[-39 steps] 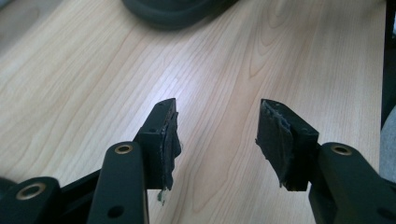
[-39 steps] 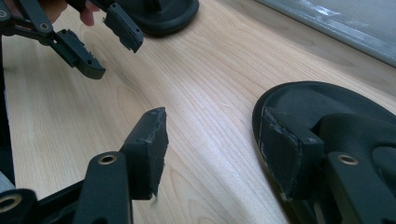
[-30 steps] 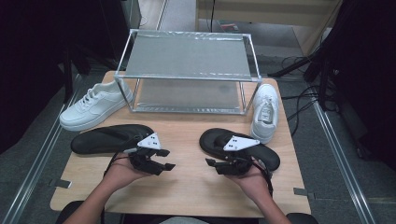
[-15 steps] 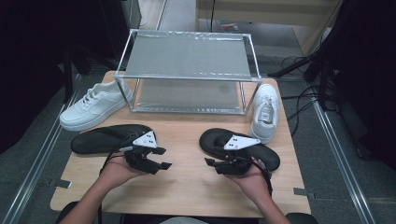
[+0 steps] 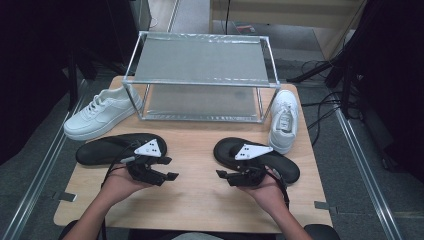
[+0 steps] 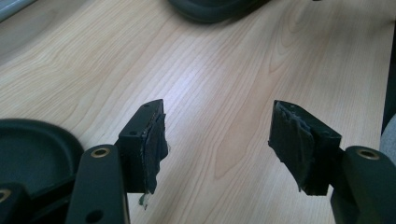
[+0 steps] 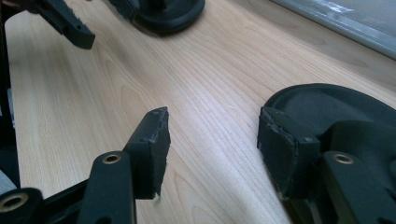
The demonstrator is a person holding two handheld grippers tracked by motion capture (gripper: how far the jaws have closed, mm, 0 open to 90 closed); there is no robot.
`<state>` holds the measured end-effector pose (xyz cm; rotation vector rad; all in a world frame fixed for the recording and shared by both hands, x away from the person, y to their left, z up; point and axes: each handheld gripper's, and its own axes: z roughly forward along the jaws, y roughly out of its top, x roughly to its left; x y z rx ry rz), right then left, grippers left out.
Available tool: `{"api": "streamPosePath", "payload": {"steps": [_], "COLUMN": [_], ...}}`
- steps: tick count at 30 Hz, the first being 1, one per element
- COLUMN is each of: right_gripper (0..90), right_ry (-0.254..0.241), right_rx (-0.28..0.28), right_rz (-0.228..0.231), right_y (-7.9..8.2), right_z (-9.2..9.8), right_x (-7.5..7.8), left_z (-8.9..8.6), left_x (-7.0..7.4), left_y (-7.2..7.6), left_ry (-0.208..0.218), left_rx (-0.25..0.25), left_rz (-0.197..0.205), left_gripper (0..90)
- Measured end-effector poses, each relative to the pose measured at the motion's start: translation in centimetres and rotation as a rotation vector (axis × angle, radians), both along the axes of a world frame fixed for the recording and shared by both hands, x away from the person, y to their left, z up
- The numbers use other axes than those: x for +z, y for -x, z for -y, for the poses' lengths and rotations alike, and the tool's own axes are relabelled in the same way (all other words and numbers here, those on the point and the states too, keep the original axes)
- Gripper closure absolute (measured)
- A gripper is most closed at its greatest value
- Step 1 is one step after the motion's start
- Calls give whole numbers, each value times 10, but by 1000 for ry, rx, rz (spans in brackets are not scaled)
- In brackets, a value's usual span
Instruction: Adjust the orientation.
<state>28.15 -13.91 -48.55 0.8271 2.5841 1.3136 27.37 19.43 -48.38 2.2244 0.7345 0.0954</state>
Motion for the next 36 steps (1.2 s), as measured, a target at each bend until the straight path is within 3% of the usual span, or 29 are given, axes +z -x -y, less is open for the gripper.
{"api": "streamPosePath", "payload": {"steps": [14,20,27,36], "right_gripper": [454,454,454,454], "right_ry": [-2,5,9,12], "right_rx": [29,41,47,49], "right_rz": [-7,-6,-6,-9], "right_y": [-3,-4,-4,-3], "right_z": [-8,-10,-11,-13], "right_x": [0,-1,-1,-2], "left_z": [-24,-36,-53,-70], "left_x": [6,10,16,19], "left_y": [3,4,2,-1], "left_ry": [15,1,19,4], "left_rx": [58,63,107,147], "left_rz": [8,22,15,16], "left_gripper": [387,396,400,403]}}
